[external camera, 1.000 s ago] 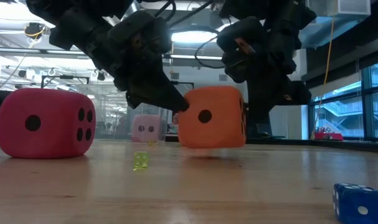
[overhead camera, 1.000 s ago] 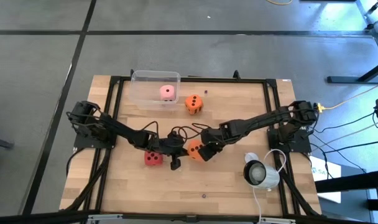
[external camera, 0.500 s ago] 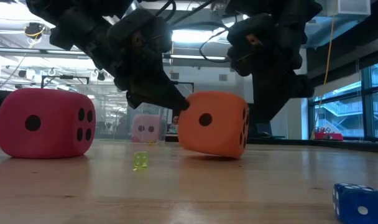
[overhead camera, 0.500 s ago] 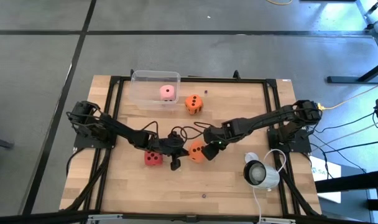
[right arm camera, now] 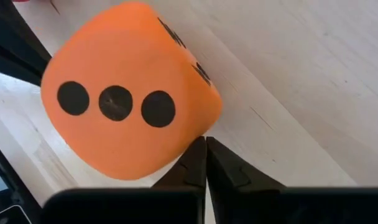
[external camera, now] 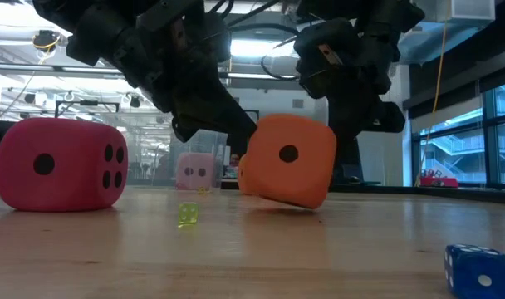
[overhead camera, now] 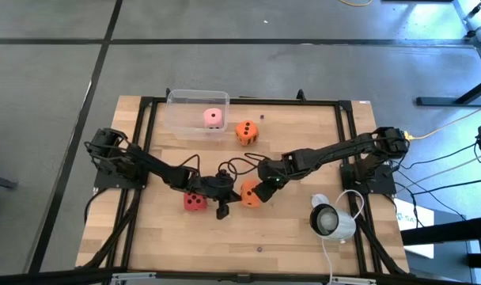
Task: Pick & Place Dice
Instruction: Put the bottom large orange die into the transparent bin
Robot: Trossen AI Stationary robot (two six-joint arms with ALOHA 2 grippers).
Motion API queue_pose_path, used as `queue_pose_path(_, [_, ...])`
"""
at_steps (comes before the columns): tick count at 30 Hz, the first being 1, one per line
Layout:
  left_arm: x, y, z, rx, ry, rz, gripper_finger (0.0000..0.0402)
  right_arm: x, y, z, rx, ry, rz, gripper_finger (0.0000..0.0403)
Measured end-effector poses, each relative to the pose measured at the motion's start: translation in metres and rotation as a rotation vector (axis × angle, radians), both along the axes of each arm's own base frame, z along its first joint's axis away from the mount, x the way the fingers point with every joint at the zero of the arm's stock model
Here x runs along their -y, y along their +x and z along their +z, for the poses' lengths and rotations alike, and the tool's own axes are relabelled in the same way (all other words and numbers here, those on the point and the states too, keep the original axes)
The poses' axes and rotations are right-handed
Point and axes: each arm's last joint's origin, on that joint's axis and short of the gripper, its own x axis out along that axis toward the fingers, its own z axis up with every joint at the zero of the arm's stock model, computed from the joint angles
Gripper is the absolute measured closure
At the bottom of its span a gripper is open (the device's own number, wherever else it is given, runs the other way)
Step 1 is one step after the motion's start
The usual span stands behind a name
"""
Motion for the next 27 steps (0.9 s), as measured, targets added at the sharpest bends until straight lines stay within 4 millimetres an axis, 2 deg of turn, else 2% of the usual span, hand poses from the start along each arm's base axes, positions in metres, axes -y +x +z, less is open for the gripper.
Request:
queue_pose_path(4, [0.0001, 0.0001, 0.0003, 0.002, -0.002, -0.001, 0.0367, -0.0002, 0.0001, -0.0002, 0.000, 0.003, 0.001, 0.0391])
queue_pose_path(13, [0.0004, 0.0007, 0.0016, 0.017, -0.031, -0.028, 0.0265, -0.0007, 0.0001, -0.0001, -0.001, 0.018, 0.007, 0.0400])
queue_pose_path(18, [0.0009, 0.0010, 0.0027, 0.029, -0.030, -0.022, 0.0220, -0.0014, 0.0052, 0.0024, 0.057, 0.034, 0.006, 0.0401])
queue_pose_path(22, [-0.0003, 0.0000, 0.0004, 0.007, -0.014, 0.014, 0.0201, -0.0012, 0.0069, 0.0028, 0.074, 0.039, -0.014, 0.0401])
queue_pose_path(27, [-0.0043, -0.0032, -0.0063, -0.060, -0.013, 0.105, 0.0196, -0.0031, 0.0066, 0.0030, 0.070, 0.069, 0.003, 0.0402])
